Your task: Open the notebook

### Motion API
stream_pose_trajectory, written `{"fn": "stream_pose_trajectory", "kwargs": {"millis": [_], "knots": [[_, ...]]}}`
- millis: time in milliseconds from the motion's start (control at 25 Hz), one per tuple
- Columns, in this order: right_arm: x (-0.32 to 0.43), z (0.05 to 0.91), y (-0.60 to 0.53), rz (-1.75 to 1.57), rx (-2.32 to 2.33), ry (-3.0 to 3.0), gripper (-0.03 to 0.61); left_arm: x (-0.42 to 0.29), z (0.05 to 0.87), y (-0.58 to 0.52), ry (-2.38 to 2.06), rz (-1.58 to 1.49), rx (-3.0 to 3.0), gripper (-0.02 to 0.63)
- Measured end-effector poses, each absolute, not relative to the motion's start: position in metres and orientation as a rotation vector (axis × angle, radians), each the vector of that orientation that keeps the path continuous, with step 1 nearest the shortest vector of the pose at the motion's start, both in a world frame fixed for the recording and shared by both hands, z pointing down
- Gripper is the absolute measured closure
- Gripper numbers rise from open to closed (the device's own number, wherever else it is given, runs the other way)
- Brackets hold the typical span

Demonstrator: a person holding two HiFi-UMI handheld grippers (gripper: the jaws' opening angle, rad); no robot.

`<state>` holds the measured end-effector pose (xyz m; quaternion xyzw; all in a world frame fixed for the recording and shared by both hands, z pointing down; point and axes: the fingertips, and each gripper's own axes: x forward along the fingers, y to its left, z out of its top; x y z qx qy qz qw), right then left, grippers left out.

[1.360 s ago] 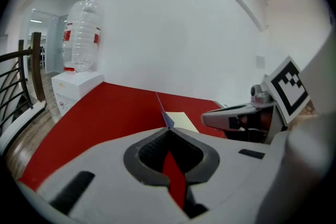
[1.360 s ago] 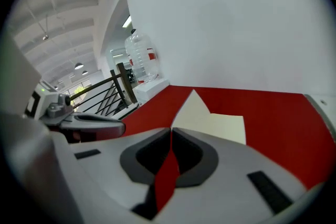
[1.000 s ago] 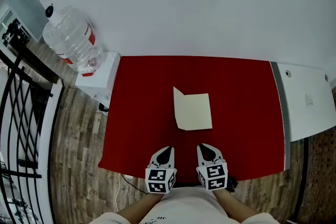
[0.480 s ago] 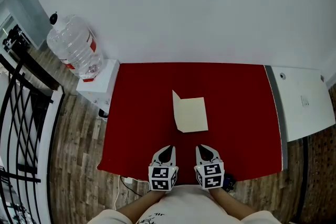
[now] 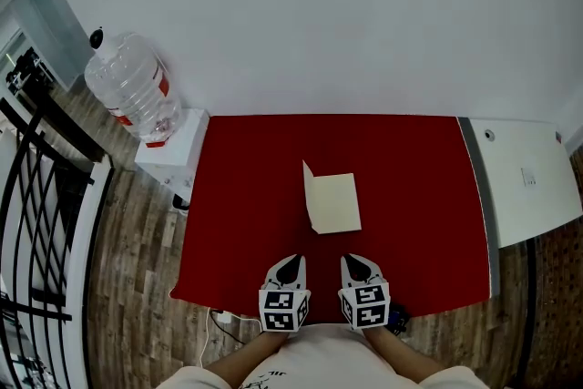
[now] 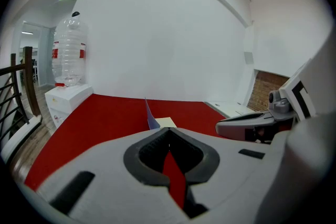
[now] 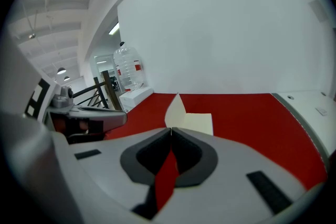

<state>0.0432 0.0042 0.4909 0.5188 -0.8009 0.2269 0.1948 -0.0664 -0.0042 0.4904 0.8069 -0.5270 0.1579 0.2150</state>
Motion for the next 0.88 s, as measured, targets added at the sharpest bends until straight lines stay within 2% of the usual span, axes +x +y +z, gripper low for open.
{"fn": "stream_pose_trajectory", "kwargs": {"millis": [880], "knots": [[0.0413,0.4939,0.0012,0.622,1.428,-2.225,0.572,-0.0653,0.4899,-0.0087,-1.444,0.437,2.250,0.607]]}}
